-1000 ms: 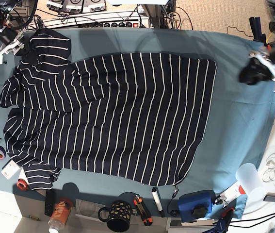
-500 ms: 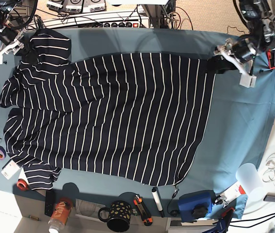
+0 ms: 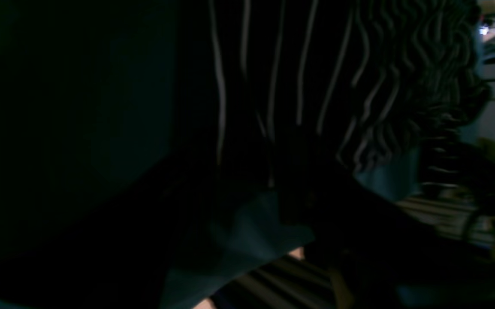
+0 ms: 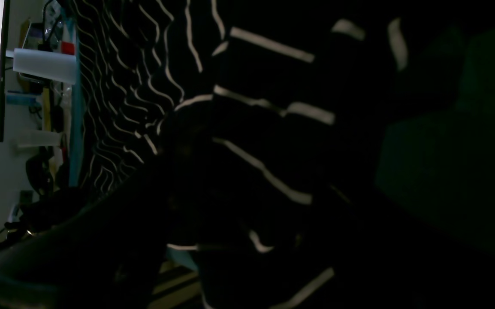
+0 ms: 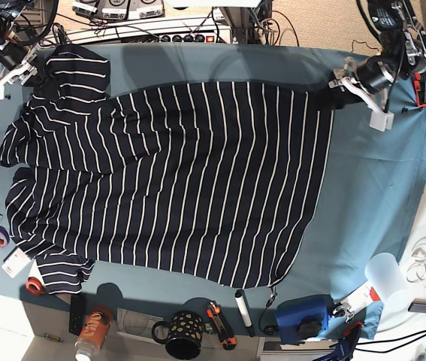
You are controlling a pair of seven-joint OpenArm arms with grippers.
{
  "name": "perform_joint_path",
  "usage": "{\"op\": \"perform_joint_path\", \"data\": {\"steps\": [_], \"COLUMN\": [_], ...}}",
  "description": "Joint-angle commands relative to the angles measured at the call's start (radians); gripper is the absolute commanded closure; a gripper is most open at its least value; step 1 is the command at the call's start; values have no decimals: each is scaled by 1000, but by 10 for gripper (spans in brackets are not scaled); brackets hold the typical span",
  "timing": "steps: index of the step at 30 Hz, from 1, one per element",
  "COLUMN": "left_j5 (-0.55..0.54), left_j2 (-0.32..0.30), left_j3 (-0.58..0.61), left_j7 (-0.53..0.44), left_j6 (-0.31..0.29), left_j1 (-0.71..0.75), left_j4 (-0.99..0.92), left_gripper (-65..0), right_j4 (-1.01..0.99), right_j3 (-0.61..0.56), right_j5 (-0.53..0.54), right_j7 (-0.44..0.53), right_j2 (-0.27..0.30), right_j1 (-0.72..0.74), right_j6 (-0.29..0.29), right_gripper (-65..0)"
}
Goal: Layout the t-shirt on the table in an organized manner, then fold the t-shirt properly
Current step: 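Pull the grasped hem corner with the left gripper to stretch the shirt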
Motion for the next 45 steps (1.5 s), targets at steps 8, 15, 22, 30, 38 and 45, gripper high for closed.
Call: {"op": "perform_joint_path", "data": {"steps": [8, 15, 22, 30, 38, 45], "left_j5": [-5, 56, 54, -83, -146, -200], "left_j2": [38, 39, 38, 38, 28, 27], "left_j3": [37, 112, 110, -4, -87, -100], "left_j7": [-22, -75, -18, 71, 76, 93], "left_j6": [-17, -13, -14, -64, -71, -97], "left_j1": [0, -2, -1, 7, 40, 144], "left_j4": [-6, -6, -5, 12, 13, 71], "left_gripper": [-245, -48, 0, 0, 0, 0], "right_j4": [0, 0, 6, 116, 137, 137], "right_j3": [-67, -176, -90, 153, 163, 231], "right_j5": [-79, -79, -78, 56, 87, 115], "right_j7": [-54, -54, -54, -54, -54, -54], "right_j2": [8, 8, 14, 15, 30, 33], "right_j1": [-12, -12, -12, -21, -90, -120], "right_j6": [-10, -10, -10, -10, -10, -10], "right_gripper": [-291, -238, 0, 0, 0, 0]}}
